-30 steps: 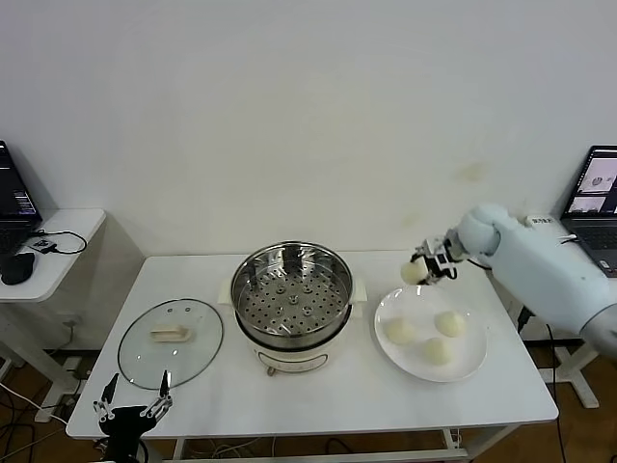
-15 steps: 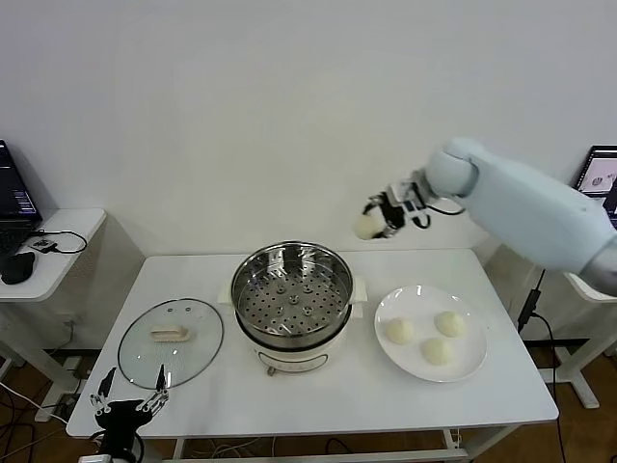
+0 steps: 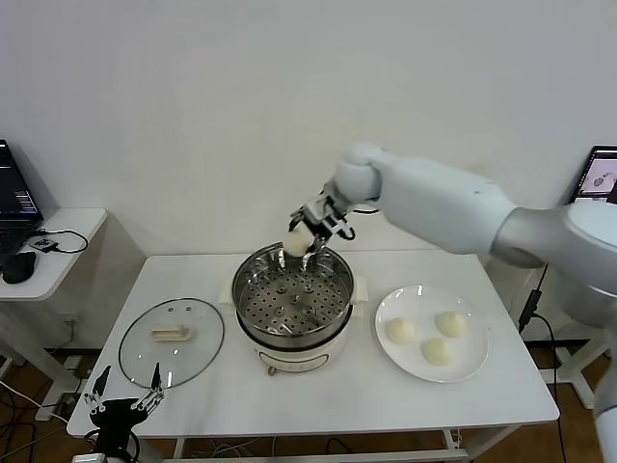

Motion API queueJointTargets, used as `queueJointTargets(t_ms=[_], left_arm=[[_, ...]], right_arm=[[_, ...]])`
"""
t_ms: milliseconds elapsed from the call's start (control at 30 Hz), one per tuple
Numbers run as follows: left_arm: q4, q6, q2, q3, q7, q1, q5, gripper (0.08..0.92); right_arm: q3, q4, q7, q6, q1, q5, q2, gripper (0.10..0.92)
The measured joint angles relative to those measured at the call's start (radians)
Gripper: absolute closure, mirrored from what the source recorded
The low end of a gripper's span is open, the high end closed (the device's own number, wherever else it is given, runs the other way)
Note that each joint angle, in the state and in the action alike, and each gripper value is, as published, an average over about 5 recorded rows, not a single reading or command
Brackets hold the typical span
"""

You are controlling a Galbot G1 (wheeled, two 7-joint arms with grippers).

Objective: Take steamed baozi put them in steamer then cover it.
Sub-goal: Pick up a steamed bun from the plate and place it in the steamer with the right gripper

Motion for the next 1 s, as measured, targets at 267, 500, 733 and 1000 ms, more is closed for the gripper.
queueJointTargets(t_ms=[267,500,733,1000], left_arm=[[-0.008,0.000,-0.005,0.000,0.000,-0.001,0.003,0.177],[-0.007,0.000,-0.005,-0.001,0.000,-0.002,0.004,0.177],[-0.008,-0.001,-0.005,-0.001,0.000,-0.002,0.004,0.177],[-0.015,-0.001,-0.007,0.000,0.000,0.005,0.007,0.177]], right_arm=[[-0.017,-0.062,0.039,0.117,-0.046,-0.134,0.062,0.406],[-0.016,-0.115,0.070,0.191,-0.076,-0.231,0.093,0.406],[-0.011,-0.152,0.089,0.237,-0.095,-0.297,0.106,0.399],[-0.009,-0.161,0.104,0.258,-0.093,-0.310,0.104,0.262]])
